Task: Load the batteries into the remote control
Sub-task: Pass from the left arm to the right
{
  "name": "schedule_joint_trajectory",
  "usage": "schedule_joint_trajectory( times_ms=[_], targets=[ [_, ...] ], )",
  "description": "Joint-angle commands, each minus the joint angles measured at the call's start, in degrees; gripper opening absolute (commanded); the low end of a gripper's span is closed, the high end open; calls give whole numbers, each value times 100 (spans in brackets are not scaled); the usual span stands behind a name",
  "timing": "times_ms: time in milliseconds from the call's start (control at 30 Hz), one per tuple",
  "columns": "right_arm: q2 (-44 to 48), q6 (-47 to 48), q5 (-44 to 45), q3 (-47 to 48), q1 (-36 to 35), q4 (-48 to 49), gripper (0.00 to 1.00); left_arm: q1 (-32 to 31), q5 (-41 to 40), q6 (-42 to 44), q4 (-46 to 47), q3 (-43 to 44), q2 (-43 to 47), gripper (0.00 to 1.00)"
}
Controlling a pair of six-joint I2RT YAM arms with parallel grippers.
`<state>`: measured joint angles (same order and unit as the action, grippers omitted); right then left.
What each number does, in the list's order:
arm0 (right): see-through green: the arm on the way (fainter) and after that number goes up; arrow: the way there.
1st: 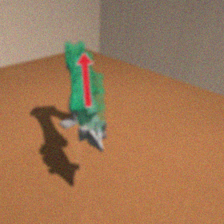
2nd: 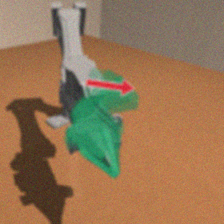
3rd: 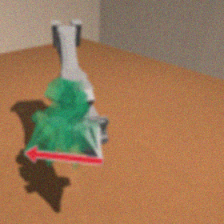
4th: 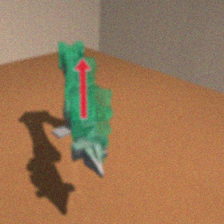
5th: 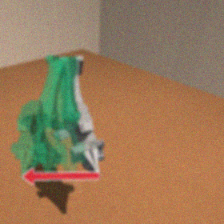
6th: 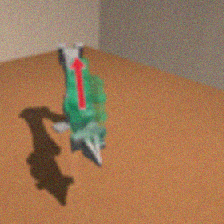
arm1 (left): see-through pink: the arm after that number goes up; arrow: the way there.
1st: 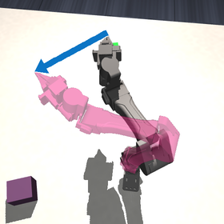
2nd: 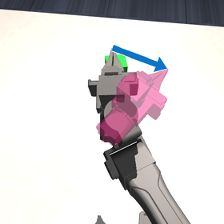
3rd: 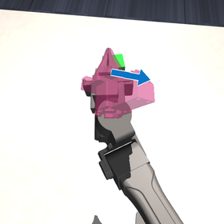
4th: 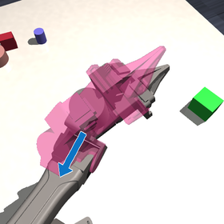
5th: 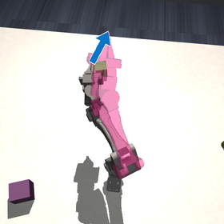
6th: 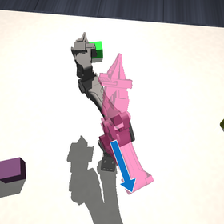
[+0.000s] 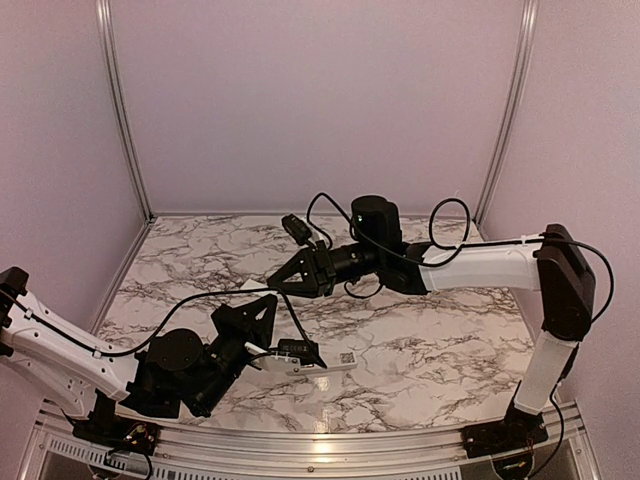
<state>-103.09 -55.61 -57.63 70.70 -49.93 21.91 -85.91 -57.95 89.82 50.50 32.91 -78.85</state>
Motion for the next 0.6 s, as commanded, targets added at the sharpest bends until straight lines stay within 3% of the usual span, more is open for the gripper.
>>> schedule_joint_trajectory(
  times_ms=[0,300,567],
  targets=[
    [44,-20,-12,-54,-60,-31,25,22,-14,-2,30,-10,-42,0],
    [93,-97,-76,-58,-69,-10,12,30,-39,-15,-92,-6,-77,0],
    [80,-189,-160,-82,-87,26,13,58,-81,56,-93,1,-91,0]
  ],
)
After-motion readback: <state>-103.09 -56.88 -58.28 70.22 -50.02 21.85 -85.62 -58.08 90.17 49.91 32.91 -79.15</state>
